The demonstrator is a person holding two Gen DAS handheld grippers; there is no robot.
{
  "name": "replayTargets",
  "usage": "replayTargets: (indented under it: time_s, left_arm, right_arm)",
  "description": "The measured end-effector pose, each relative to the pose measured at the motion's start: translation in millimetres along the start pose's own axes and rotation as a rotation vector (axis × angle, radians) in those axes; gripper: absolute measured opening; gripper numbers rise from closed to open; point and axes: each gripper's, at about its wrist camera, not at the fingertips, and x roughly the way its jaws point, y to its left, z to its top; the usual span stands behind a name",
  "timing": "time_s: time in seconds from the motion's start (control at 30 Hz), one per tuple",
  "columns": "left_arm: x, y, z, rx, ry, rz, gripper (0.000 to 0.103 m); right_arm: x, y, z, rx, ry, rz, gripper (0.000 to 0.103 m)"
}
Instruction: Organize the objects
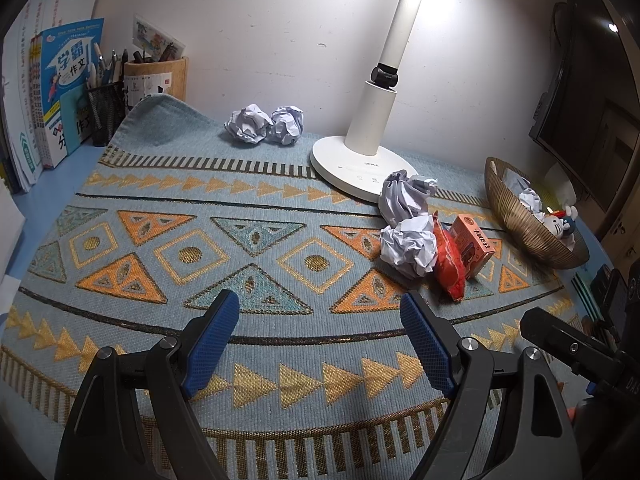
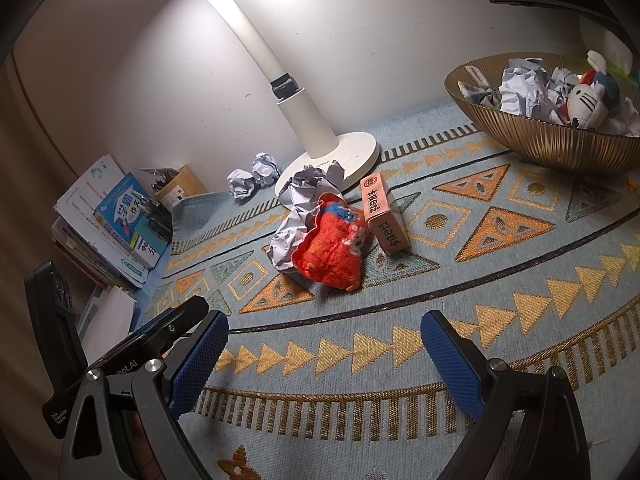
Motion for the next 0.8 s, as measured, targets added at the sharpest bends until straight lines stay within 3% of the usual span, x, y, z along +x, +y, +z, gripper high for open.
replayTargets:
  time_s: [0.8]
  left_arm:
    - [-0.6,1.3,1.0,-0.002,0.002,-0.004,0.082]
  right_arm:
    - [-0.1,0.4,0.8,0.0,0.003,0.004,0.097]
